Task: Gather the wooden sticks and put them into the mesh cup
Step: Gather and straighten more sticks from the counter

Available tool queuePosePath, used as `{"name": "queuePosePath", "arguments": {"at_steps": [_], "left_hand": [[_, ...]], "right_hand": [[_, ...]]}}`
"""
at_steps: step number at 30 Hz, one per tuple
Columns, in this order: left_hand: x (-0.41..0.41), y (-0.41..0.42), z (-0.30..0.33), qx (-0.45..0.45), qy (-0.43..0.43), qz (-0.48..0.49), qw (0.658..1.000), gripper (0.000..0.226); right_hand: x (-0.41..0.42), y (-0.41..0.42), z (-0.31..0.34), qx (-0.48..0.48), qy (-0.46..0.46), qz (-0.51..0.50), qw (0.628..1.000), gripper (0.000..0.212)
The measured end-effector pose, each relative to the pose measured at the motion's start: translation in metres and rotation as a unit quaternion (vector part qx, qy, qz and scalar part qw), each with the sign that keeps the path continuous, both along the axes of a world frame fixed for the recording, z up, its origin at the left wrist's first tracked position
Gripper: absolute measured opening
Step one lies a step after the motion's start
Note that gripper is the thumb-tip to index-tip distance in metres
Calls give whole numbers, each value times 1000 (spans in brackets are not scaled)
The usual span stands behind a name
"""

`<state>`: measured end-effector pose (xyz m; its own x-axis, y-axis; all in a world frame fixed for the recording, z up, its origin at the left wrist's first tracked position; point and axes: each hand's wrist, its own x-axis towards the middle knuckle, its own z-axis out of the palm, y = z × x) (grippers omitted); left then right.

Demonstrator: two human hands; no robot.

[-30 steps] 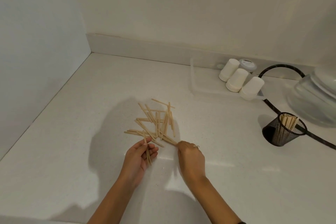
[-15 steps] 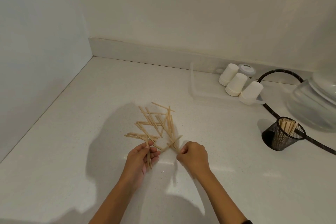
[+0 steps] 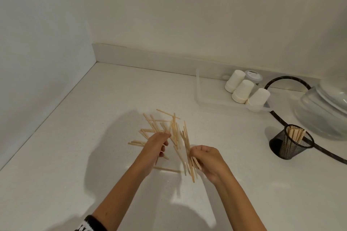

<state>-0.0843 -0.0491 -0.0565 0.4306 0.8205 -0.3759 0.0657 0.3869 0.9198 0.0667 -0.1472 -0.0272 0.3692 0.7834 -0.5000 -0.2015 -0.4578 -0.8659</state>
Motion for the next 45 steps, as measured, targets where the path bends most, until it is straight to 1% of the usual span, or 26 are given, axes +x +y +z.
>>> {"name": "queuePosePath", "arguments": {"at_steps": [1,3,6,7,9,10,11,13,15,17,18,19,20,21,22,24,25,26,27,29,31,35,38,42,45], "left_hand": [[6,-1,3,-9,-6,-13,1000,34],[15,-5,8,-44,-47,-31,997,41],[27,-11,13,-94,-101,-69,988,50],[31,-14,14,-110,-112,-70,985,54],[37,-17,13,-132,-126,-50,982,55],[39,-18,12,-133,-125,-37,983,52],[40,-19,11,-134,-123,-19,983,48],[39,-19,9,-145,-126,29,981,42],[37,-16,8,-135,-134,67,979,41],[33,-11,11,-99,-142,98,980,38],[31,-8,13,-73,-141,107,982,38],[29,-5,16,-39,-137,110,984,38],[27,-3,19,-2,-135,105,985,40],[27,-1,22,36,-136,97,985,42],[26,-1,25,73,-138,87,984,45],[27,-2,29,142,-139,68,978,48],[27,-3,31,169,-136,62,974,49],[28,-4,32,188,-135,59,971,49],[27,-5,33,200,-138,58,968,49],[27,-6,32,217,-142,57,964,48],[26,-8,31,218,-139,64,964,49],[24,-9,31,204,-139,83,966,51],[23,-9,33,194,-164,92,963,58],[19,-7,33,189,-174,98,961,55],[12,-3,31,168,-183,93,964,50]], "right_hand": [[-2,3,2,3,2,-8,1000,25],[-8,8,7,16,-13,-22,1000,23],[-19,14,11,44,-64,-39,996,17],[-24,16,11,49,-96,-42,993,13],[-33,18,11,38,-210,-34,976,11],[-37,18,11,35,-265,-23,963,13],[-40,18,11,43,-301,-7,953,15],[-44,15,13,71,-325,21,943,18],[-46,11,15,92,-318,15,943,17],[-45,8,13,88,-290,-27,953,17],[-46,6,11,76,-254,-55,963,17],[-47,5,8,57,-192,-85,976,14],[-49,5,5,33,-105,-112,988,10],[-51,6,2,9,-2,-134,991,11],[-53,8,0,-11,107,-155,982,15],[-58,10,0,-23,293,-182,938,25],[-60,11,1,-20,357,-187,915,29],[-62,12,3,-9,401,-187,897,31],[-63,13,6,4,426,-186,886,31],[-64,16,10,30,441,-186,878,31],[-65,17,13,42,437,-192,877,29],[-67,19,14,38,423,-214,880,27],[-72,20,14,36,419,-230,877,27],[-81,19,16,48,395,-209,893,26],[-89,18,18,64,386,-198,899,25]]}}
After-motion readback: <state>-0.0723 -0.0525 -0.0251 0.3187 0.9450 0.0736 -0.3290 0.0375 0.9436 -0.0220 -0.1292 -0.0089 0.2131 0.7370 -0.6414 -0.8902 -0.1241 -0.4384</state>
